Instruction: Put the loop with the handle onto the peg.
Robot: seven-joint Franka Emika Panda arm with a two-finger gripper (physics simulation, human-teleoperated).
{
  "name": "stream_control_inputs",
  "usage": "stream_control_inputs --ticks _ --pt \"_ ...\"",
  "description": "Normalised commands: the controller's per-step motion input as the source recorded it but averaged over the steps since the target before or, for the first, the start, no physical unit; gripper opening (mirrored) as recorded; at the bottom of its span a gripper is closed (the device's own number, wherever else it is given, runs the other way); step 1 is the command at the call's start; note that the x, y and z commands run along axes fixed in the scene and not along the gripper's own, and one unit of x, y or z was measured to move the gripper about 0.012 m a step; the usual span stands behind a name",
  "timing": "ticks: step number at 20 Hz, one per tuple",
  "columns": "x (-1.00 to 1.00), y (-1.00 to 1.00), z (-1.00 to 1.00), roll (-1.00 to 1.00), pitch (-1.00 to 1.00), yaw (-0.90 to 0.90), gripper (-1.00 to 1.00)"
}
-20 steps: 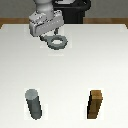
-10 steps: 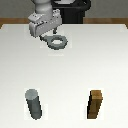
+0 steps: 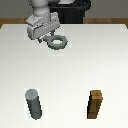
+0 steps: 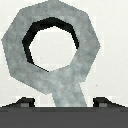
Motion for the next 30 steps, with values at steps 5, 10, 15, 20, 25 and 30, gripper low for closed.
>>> stream_control_inputs --ticks 5,10,15,20,25,30 --pt "0.0 0.0 0.0 0.0 0.0 0.0 -1.0" --pt "0.0 0.0 0.0 0.0 0.0 0.0 -1.0" --pt "0.0 0.0 0.6 0.0 0.0 0.0 -1.0" --pt "0.0 0.0 1.0 0.0 0.0 0.0 -1.0" --pt "0.0 -0.47 0.4 0.0 0.0 0.0 -1.0" --pt "0.05 -0.8 0.0 0.0 0.0 0.0 -1.0"
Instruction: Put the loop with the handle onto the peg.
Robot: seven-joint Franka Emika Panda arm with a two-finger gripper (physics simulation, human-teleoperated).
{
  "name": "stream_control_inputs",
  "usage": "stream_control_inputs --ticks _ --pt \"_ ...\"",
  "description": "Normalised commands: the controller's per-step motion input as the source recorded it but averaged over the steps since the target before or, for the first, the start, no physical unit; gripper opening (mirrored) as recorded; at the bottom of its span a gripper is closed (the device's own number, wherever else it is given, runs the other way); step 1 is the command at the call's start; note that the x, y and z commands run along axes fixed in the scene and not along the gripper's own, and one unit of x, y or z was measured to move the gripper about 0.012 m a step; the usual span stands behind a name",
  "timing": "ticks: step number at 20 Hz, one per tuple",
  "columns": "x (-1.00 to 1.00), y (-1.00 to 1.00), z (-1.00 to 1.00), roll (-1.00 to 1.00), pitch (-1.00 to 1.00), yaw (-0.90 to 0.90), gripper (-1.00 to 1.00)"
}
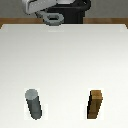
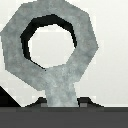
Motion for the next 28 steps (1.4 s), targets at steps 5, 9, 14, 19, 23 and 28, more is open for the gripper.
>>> stream_control_inputs --ticks 5,9,14,19,23,28 --pt "1.0 0.0 0.0 0.0 0.0 0.0 -1.0" --pt "1.0 0.0 0.0 0.0 0.0 0.0 -1.0" --pt "1.0 0.0 0.0 0.0 0.0 0.0 -1.0" --pt "0.2 0.0 0.0 0.0 0.0 -0.12 -1.0" --pt "0.0 0.0 0.0 0.0 0.0 -0.83 -1.0" --pt "0.4 0.0 0.0 0.0 0.0 -0.4 -1.0"
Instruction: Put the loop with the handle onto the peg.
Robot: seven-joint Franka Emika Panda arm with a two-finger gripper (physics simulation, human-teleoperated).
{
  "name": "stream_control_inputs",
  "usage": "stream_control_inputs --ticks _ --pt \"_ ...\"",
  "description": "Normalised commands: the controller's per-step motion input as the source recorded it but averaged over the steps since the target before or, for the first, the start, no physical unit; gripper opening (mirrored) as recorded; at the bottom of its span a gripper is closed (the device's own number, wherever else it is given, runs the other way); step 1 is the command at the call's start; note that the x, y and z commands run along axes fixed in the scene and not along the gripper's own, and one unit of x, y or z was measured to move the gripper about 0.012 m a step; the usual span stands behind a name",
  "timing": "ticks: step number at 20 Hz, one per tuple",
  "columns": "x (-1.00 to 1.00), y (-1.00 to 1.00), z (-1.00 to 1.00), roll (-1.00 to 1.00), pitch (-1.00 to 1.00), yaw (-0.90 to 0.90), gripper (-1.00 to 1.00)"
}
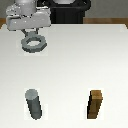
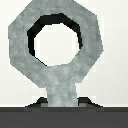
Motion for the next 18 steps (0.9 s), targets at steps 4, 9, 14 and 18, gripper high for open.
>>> stream_control_inputs --ticks 4,9,14,18 --pt "1.0 0.0 0.0 0.0 0.0 0.0 -1.0" --pt "1.0 0.0 0.0 0.0 0.0 0.0 -1.0" --pt "0.6 0.24 0.0 0.0 0.0 0.0 -1.0" --pt "0.0 0.0 0.5 0.0 0.0 0.0 -1.0"
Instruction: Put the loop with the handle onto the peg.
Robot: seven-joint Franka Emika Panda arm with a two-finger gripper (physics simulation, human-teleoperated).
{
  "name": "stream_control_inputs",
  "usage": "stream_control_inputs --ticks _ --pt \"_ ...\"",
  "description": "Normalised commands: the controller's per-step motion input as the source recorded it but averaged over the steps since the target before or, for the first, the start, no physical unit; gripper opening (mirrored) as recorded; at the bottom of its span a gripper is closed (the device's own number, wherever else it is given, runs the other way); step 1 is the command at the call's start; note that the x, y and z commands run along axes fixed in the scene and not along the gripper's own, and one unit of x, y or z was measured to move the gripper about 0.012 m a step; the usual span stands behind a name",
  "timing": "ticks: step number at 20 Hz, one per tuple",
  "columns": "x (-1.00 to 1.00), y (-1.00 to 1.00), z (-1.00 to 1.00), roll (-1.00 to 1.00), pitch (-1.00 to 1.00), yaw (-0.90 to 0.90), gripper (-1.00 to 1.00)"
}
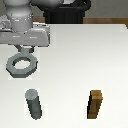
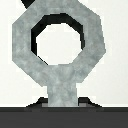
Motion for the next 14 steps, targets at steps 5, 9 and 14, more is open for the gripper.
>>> stream_control_inputs --ticks 5,9,14 --pt "0.6 0.0 0.0 0.0 0.0 0.0 -1.0" --pt "1.0 0.0 0.0 0.0 0.0 0.0 -1.0" --pt "0.4 0.0 0.0 0.0 0.0 0.0 -1.0"
